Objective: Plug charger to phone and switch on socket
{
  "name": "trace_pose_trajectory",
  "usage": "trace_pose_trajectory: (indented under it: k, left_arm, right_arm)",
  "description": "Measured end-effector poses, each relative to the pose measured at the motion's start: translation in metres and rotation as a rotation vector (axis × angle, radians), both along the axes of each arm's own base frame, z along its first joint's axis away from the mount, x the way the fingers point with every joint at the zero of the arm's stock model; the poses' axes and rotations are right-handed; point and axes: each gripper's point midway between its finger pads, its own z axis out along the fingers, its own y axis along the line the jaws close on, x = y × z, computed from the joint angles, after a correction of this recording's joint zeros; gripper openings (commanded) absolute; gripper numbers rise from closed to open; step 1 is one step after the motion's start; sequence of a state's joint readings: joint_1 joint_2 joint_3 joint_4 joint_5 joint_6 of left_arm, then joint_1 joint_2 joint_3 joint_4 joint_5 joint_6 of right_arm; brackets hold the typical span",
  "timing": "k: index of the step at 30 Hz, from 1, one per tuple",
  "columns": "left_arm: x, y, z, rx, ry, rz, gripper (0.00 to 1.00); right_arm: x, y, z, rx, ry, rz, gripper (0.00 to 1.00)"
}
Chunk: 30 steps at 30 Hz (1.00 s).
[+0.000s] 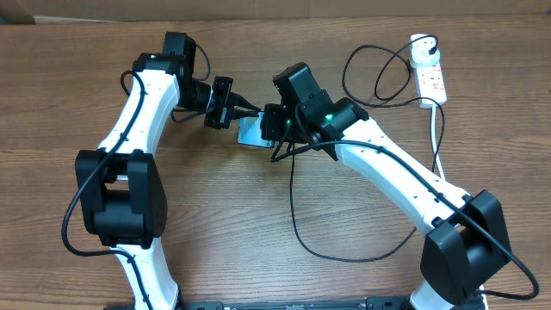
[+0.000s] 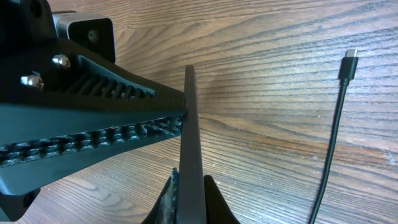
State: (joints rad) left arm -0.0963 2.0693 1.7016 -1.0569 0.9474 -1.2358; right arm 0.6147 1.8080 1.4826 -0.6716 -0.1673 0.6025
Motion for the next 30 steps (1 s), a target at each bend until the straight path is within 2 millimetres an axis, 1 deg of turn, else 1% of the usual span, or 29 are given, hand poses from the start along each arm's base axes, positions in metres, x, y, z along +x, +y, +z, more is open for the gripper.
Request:
trace_pose_trajectory:
  k: [5,6,8,9,10,12,14,15,16,17,19,22,24,25,27,30]
  left_arm:
    - [0.001,0.002,-0.003,0.024,-0.006,0.002,0.05]
    - [0.002,0.003,-0.004,0.033,-0.009,0.003,0.07]
    - [0.001,0.007,-0.009,0.072,-0.008,0.002,0.12]
    - [0.001,0.008,-0.011,0.088,-0.017,-0.001,0.18]
    - [0.001,0.01,-0.013,0.101,-0.03,-0.009,0.28]
    - [0.002,0.013,-0.016,0.124,-0.061,-0.028,0.31]
    - [0.007,0.015,-0.017,0.132,-0.13,-0.063,0.31]
    - [0.012,0.016,-0.015,0.127,-0.199,-0.091,0.36]
    - [0.019,0.015,-0.012,0.114,-0.275,-0.119,0.53]
    - [0.026,0.014,-0.008,0.096,-0.364,-0.154,0.61]
    - [0.036,0.007,0.004,0.04,-0.521,-0.214,0.66]
    - [0.049,-0.004,0.03,-0.077,-0.767,-0.295,0.8]
    - [0.05,-0.01,0.044,-0.143,-0.87,-0.331,0.89]
    - [0.049,-0.012,0.049,-0.17,-0.898,-0.342,0.91]
    - [0.048,-0.015,0.056,-0.211,-0.941,-0.359,0.93]
    - [0.046,-0.018,0.067,-0.269,-0.998,-0.376,0.94]
  right_arm:
    - [0.001,-0.002,0.0,0.004,0.006,-0.003,0.04]
    - [0.002,-0.004,-0.001,0.004,0.011,-0.006,0.04]
    - [0.009,-0.013,0.0,0.005,0.008,-0.031,0.04]
    - [0.014,-0.02,0.001,0.006,0.006,-0.048,0.04]
    - [0.019,-0.029,0.001,0.003,0.01,-0.07,0.04]
    - [0.026,-0.049,0.001,-0.004,0.023,-0.114,0.04]
    - [0.033,-0.07,0.007,0.001,0.025,-0.159,0.04]
    - [0.037,-0.08,0.013,0.013,0.022,-0.179,0.04]
    - [0.039,-0.088,0.02,0.029,0.018,-0.194,0.04]
    - [0.041,-0.095,0.027,0.048,0.011,-0.204,0.04]
    - [0.046,-0.108,0.042,0.101,-0.003,-0.216,0.04]
    - [0.051,-0.12,0.06,0.185,-0.018,-0.21,0.04]
    - [0.055,-0.124,0.069,0.252,-0.023,-0.191,0.04]
    - [0.056,-0.127,0.071,0.263,-0.025,-0.191,0.04]
    - [0.061,-0.128,0.08,0.314,-0.045,-0.173,0.04]
    - [0.068,-0.128,0.095,0.386,-0.077,-0.154,0.04]
